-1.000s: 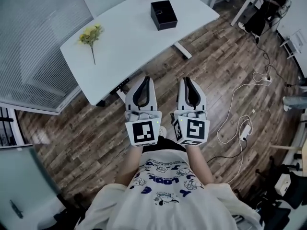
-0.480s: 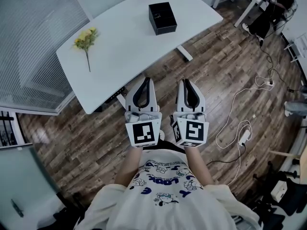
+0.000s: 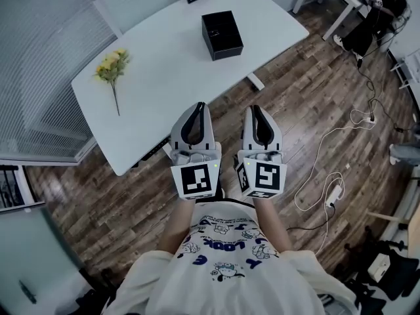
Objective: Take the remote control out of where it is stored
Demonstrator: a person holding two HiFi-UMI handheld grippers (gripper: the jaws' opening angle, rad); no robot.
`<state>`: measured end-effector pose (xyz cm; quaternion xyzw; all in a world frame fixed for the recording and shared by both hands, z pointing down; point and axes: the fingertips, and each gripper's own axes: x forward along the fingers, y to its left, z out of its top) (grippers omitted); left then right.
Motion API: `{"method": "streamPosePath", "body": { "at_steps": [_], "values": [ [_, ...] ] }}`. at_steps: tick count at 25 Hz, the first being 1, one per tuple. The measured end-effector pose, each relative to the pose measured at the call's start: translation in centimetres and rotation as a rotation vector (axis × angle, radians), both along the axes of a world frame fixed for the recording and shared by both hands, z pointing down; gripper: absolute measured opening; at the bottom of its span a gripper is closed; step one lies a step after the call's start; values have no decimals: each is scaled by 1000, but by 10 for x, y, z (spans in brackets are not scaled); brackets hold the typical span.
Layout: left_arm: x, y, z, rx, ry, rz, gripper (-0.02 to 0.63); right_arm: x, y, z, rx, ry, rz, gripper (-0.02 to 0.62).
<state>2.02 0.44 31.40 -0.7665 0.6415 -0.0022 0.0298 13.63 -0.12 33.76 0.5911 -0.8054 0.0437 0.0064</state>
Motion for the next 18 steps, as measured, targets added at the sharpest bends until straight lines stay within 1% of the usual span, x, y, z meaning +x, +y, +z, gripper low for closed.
{"method": "streamPosePath", "body": {
  "at_steps": [5,9,13,18],
  "values": [
    [-9,-50,1,-11,-6,-6,20,-8,-49,1,-10,-6,-5,52],
    [-16,-89,1,-13,14,5,20,-15,-88,0,-13,-5,-5,52],
    [-21,-127,5,-26,2,10,20,-19,-127,3,-21,0,2,52],
    [-32,-170,10,-40,24,25,20,-28,-172,7,-31,5,8,52]
  ]
}}
